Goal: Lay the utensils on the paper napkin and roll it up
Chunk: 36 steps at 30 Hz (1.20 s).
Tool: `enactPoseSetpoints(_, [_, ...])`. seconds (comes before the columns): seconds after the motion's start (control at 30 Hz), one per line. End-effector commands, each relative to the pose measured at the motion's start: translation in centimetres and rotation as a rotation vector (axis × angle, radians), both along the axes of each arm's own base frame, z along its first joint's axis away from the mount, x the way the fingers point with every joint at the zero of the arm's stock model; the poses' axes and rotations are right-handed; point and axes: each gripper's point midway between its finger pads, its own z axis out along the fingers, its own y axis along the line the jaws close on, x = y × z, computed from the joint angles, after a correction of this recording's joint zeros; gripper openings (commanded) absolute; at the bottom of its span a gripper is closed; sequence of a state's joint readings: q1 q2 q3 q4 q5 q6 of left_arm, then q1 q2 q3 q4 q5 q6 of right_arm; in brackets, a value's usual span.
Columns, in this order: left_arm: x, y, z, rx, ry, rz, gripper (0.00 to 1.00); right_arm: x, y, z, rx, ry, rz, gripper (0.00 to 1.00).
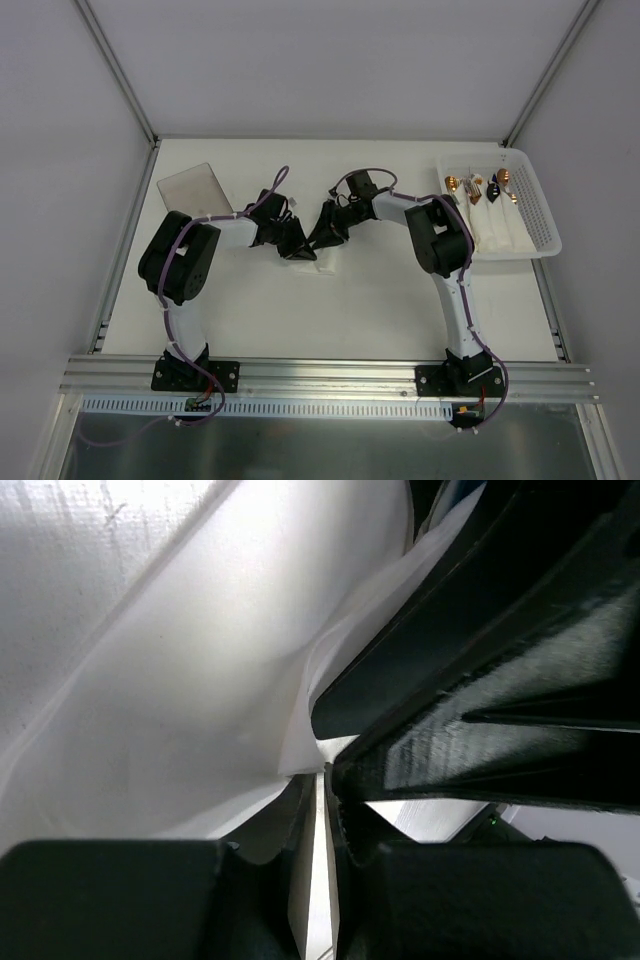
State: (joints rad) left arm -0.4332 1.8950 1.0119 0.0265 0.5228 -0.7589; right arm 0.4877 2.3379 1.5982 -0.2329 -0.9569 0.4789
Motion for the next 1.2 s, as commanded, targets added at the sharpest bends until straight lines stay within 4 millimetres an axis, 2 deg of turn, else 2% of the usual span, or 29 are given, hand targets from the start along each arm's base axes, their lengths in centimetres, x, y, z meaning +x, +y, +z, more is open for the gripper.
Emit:
enactPoseSetpoints(0.0, [-0.2,0.1,-0.9,0.027,0.038,0.025,0.08,1.0,1.1,3.0,0.054,-0.042,0.006,0.38])
enactPoseSetpoints(0.17, [-1.3,1.1,-1.6,0.078,0.082,0.036,0.07,2.2,0.6,5.8,0.089,-0.087,-0.012,0.41])
enactPoseSetpoints(0.27, [-1.4,1.4,-1.6,0.093,0.084,0.036,0.07,3.6,-0.7,7.6,0.111,-0.145,-0.034,0.39])
enactPoseSetpoints(0.4, [-1.5,1.6,-1.6,0.100,0.086,0.034,0.07,4.2,-2.0,8.6,0.102,-0.203,-0.040,0.29])
enactPoseSetpoints(0.57, [-1.3,1.7,-1.2,0.101,0.079,0.035,0.07,2.9,-3.3,6.7,-0.001,-0.273,0.040,0.17])
enactPoseSetpoints(0.7, [-1.1,1.7,-0.9,0.097,0.070,0.027,0.07,2.6,-3.5,5.7,-0.120,-0.397,0.121,0.11])
enactPoseSetpoints(0.93, [-1.2,1.8,-1.0,0.102,0.075,0.024,0.07,2.5,-4.0,5.7,-0.289,-0.637,0.268,0.06])
enactPoseSetpoints(1.17, [-1.1,1.9,-0.8,0.104,0.066,0.021,0.07,1.5,-3.3,4.6,-0.364,-0.686,0.363,0.04])
